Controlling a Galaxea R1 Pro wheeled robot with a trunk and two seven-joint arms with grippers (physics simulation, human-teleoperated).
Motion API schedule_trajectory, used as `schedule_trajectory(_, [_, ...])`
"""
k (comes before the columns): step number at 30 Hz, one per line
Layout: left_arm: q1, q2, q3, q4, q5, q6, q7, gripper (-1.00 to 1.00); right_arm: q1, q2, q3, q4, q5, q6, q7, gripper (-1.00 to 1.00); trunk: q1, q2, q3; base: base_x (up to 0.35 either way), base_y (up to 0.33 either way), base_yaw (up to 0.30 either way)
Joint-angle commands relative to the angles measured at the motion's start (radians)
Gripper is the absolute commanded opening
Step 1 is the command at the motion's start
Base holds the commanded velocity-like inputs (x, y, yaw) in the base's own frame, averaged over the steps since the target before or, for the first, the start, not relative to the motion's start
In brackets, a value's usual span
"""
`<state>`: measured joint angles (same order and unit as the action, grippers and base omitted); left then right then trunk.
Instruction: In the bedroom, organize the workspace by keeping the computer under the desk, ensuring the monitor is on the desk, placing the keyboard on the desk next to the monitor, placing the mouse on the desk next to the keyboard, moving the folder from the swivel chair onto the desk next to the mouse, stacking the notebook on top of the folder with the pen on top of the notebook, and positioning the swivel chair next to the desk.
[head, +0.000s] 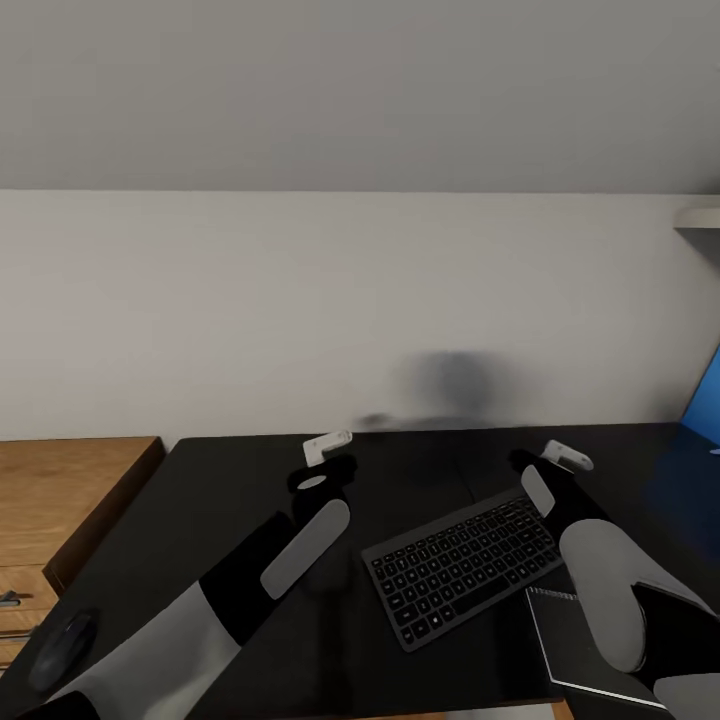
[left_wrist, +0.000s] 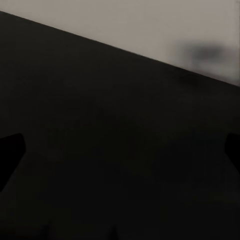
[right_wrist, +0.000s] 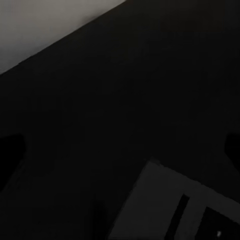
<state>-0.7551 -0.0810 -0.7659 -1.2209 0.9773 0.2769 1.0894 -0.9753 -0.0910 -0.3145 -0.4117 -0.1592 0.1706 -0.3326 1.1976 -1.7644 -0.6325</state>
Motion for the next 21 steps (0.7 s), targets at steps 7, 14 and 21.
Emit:
schedule_trajectory(7, [-0.001, 0.006, -0.001, -0.002, 0.001, 0.008, 0.006, 1.00, 0.000, 0.003, 0.000, -0.001, -0.011, 0.009, -0.005, 1.00, 0.000, -0.001, -0.001, 0.000, -0.022, 0.000])
schedule_trajectory(14, [-0.001, 0.013, -0.003, -0.002, 0.002, 0.007, 0.006, 1.00, 0.000, 0.005, 0.000, 0.001, -0.011, 0.007, -0.005, 1.00, 0.000, -0.001, -0.001, 0.000, -0.100, 0.000])
schedule_trajectory(21, [-0.001, 0.015, -0.002, -0.002, 0.002, 0.006, 0.006, 1.00, 0.000, -0.007, -0.003, 0.004, -0.011, 0.004, 0.001, 1.00, 0.000, -0.001, -0.002, 0.000, -0.001, 0.000])
